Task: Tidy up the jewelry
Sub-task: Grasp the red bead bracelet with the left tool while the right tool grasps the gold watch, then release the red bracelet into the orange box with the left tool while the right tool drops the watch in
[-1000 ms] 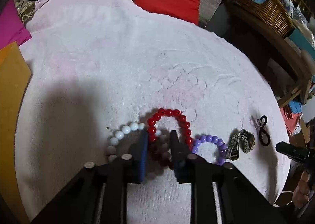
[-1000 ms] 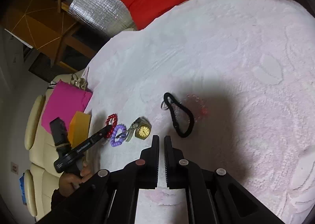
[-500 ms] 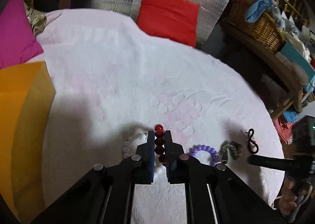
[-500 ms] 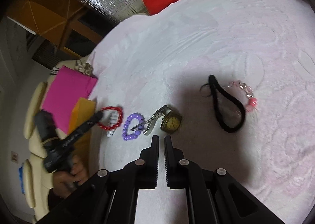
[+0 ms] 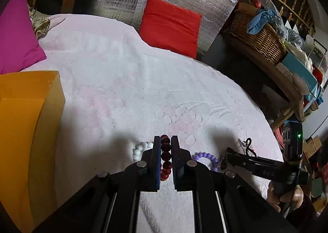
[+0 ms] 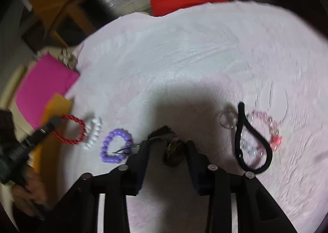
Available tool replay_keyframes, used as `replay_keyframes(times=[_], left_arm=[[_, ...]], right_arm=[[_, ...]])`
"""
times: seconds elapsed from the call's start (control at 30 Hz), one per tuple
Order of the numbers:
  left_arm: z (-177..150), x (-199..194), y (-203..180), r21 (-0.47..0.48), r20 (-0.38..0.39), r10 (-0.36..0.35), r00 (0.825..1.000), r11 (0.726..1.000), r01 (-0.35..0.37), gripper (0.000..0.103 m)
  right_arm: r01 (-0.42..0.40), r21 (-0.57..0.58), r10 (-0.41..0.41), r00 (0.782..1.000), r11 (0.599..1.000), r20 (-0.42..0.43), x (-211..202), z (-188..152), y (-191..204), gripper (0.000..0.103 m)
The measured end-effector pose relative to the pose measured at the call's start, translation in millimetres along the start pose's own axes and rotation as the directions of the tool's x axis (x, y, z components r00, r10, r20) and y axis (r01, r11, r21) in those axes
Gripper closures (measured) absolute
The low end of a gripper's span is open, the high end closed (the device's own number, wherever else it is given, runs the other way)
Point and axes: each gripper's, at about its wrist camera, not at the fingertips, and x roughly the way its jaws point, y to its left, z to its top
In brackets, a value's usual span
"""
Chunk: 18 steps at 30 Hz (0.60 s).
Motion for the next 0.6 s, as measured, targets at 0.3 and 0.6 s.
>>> replay_keyframes(times=[0.3,0.6], left_arm=[[1,-8,-8,0.020,0.017,0.002,1.000,1.000,-0.003,0.094],[3,-21,-17,0.032,0.044,0.005,0.999,0.999,-0.006,0.094]], right_arm=[[-0.010,-0.006,0.010,1.000,1.000,-0.001,-15,-7,-19,0.089],[-0.150,0.095,0.151,0.988,0.984,-0.003,-52,-21,-60,0.089]])
